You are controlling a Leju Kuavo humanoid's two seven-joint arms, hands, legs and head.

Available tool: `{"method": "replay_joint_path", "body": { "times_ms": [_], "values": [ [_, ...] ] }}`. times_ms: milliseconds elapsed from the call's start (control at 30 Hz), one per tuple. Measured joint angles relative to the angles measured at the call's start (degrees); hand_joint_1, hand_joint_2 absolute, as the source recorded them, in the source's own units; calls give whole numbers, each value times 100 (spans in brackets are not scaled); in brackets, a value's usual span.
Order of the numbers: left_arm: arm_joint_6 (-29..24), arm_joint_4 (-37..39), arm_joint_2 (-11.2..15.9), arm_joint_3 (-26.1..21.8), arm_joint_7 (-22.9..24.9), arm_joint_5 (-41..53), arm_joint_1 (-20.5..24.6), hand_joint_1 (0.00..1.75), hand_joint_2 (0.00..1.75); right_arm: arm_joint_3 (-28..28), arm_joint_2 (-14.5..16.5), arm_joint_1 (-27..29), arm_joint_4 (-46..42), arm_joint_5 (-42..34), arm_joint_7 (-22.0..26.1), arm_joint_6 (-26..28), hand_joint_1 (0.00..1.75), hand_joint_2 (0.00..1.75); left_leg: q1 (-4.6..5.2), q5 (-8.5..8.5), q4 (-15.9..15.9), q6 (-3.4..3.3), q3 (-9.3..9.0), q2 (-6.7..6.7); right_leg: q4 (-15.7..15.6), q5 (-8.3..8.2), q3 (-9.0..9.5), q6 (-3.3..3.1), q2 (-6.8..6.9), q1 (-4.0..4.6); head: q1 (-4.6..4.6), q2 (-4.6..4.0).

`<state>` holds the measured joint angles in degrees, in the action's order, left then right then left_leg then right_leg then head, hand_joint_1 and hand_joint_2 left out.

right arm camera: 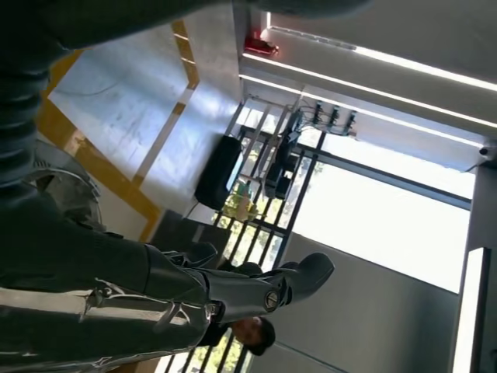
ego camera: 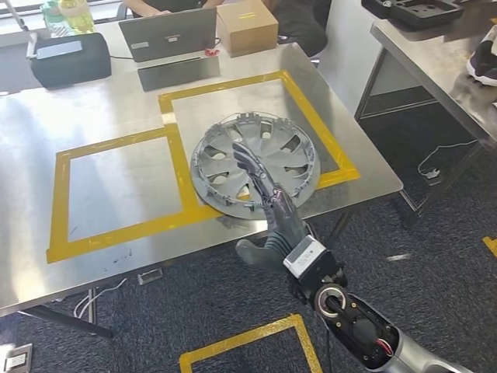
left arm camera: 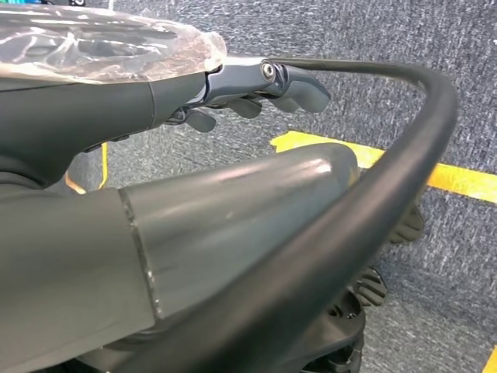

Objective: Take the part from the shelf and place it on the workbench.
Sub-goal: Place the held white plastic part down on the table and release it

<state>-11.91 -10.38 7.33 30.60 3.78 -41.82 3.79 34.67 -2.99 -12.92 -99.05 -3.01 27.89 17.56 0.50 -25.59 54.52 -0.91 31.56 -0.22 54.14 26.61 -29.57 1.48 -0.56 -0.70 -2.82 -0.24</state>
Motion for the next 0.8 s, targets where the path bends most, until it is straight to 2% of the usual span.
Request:
{"method": "replay_joint_path", "body": {
  "times_ms": [67, 100, 133, 200, 233, 267, 300, 367, 400, 433, 533, 600, 667, 733, 767, 800],
  "values": [
    [0, 0, -1, 0, 0, 2, 8, 0, 0, -25, -48, 32, -167, -13, 0, -3, 0, 0, -39, 24, -79, -41, -51, 26, 34, 40, -15, 39, 1, 5, -1, 0],
    [0, 0, -4, 0, 1, 2, 11, 0, 0, -40, -70, 41, -232, -28, 1, -10, 0, 0, -62, 36, -125, -63, -87, 43, 171, 127, -71, 57, 4, 10, -10, 0],
    [-1, 0, -7, 0, 1, 1, 14, 0, 0, -53, -91, 50, -287, -50, 1, -23, 0, 0, -86, 42, -162, -82, -125, 64, 443, 271, -193, 75, 9, 10, -27, 0],
    [-5, 0, -9, 0, 2, -8, 21, 0, 0, -63, -125, 70, -357, -91, 2, -67, 0, 0, -91, 25, -173, -96, -162, 93, 1267, 623, -588, 103, 16, -6, -60, 0],
    [-8, 0, -12, 0, 2, -13, 25, 0, 0, -64, -135, 85, -378, -105, 2, -88, 0, 0, -94, 12, -171, -92, -176, 103, 1603, 716, -767, 119, 17, -20, -69, 0],
    [-9, 0, -18, 0, 2, -16, 27, 0, 0, -64, -143, 100, -396, -115, 2, -106, 0, 0, -100, -3, -169, -79, -194, 109, 1741, 699, -856, 134, 20, -35, -74, 0],
    [-9, -1, -24, 0, 1, -16, 27, 0, 0, -64, -148, 111, -414, -121, 2, -116, 0, 0, -113, -24, -165, -57, -222, 111, 1627, 558, -819, 149, 26, -53, -80, 0],
    [-10, -1, -36, 0, -1, -16, 26, 0, 0, -68, -164, 120, -448, -129, 3, -127, 0, 0, -141, -87, -144, 10, -291, 113, 873, 118, -475, 186, 71, -85, -100, 0],
    [-11, -1, -33, 0, -2, -15, 31, 0, 0, -69, -173, 119, -465, -131, 3, -131, 0, 0, -138, -121, -113, 51, -310, 112, 492, -23, -291, 190, 92, -87, -120, 0],
    [-13, 0, -28, 0, -4, -15, 36, 0, 0, -69, -181, 122, -483, -133, 3, -134, 0, 0, -128, -142, -88, 90, -310, 111, 253, -83, -171, 174, 105, -84, -132, 0],
    [-17, 0, -17, 0, -7, -15, 49, 0, 0, -69, -189, 138, -521, -136, 3, -138, 0, 0, -112, -152, -53, 175, -279, 136, 160, -45, -132, 57, 62, -59, -91, 0],
    [-17, 0, -18, 0, -7, -15, 53, 0, 0, -70, -193, 138, -546, -136, 4, -138, 0, 0, -130, -265, 102, 220, -220, 137, 145, -45, -125, -11, 32, -67, -52, 0],
    [-17, 0, -21, 0, -7, -11, 62, 0, 0, -69, -193, 136, -571, -134, 4, -139, 0, 0, -140, -573, 726, 253, 98, 102, 133, -46, -113, -62, 20, -66, -4, 0],
    [-17, 0, -22, 0, -7, -4, 60, 0, 0, -68, -194, 148, -577, -134, 4, -146, 0, 0, -139, -836, 1526, 252, 561, 80, 133, -36, -112, -98, 4, -38, 25, 0],
    [-17, 0, -22, 0, -7, -2, 53, 0, 0, -68, -194, 159, -577, -133, 3, -156, 0, 0, -135, -828, 1717, 234, 703, 75, 133, -30, -105, -110, -12, -19, 28, 0],
    [-17, 0, -22, 0, -7, -1, 46, 0, 0, -68, -195, 169, -577, -131, 3, -169, 0, 0, -125, -703, 1676, 202, 732, 70, 133, -23, -92, -123, -32, 0, 31, 0]
  ]
}}
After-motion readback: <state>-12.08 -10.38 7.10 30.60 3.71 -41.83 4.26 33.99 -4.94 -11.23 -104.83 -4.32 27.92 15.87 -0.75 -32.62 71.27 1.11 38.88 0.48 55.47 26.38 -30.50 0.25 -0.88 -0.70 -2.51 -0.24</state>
